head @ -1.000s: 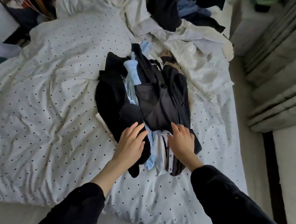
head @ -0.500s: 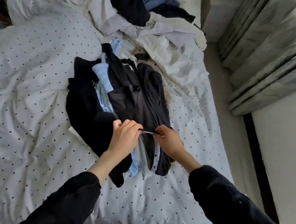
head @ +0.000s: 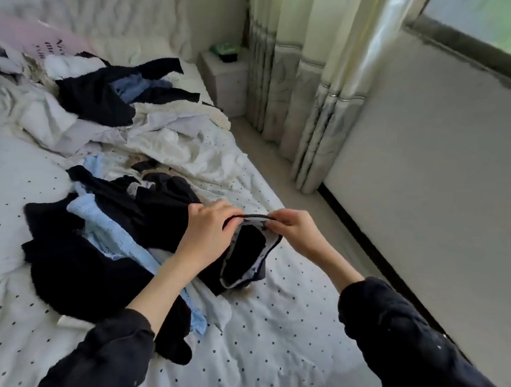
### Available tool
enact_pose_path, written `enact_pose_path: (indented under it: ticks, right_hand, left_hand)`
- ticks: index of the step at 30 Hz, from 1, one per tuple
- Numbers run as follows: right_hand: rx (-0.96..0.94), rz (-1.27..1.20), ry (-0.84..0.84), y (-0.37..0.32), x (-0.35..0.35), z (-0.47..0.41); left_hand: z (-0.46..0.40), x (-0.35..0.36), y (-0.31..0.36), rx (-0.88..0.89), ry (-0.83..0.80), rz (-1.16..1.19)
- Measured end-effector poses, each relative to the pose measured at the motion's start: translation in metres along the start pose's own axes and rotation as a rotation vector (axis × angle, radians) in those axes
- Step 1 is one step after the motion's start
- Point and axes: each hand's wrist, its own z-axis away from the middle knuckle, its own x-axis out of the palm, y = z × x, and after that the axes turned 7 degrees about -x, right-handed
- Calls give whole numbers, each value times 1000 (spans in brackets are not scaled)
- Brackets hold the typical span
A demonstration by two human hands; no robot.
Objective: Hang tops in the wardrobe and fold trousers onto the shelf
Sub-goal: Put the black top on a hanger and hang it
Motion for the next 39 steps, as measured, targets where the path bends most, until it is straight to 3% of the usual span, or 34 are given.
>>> enact_pose_path:
  ticks: [4, 8, 13, 20, 24, 33, 39]
  right_hand:
    - [28, -24, 302, -10, -43, 80]
    - [79, -6, 480, -23, -69, 156]
    - [211, 25, 689, -24, -88, 285]
    - [374, -20, 962, -31, -57, 452]
    - [517, -42, 1028, -41, -31, 535]
    - [1006, 470, 1249, -37, 29, 697]
    - [1298, 557, 1331, -62, 65, 791]
  left_hand:
    - [10, -4, 65, 240, -137, 115]
    - [31, 0, 121, 378, -187, 292]
    - [86, 15, 213, 479, -466, 439]
    - [199, 42, 296, 646, -788, 509]
    - [269, 50, 336, 728, -922, 542]
    - [423, 65, 400, 905, -1143, 542]
    - [494, 65, 443, 1014, -1263, 527]
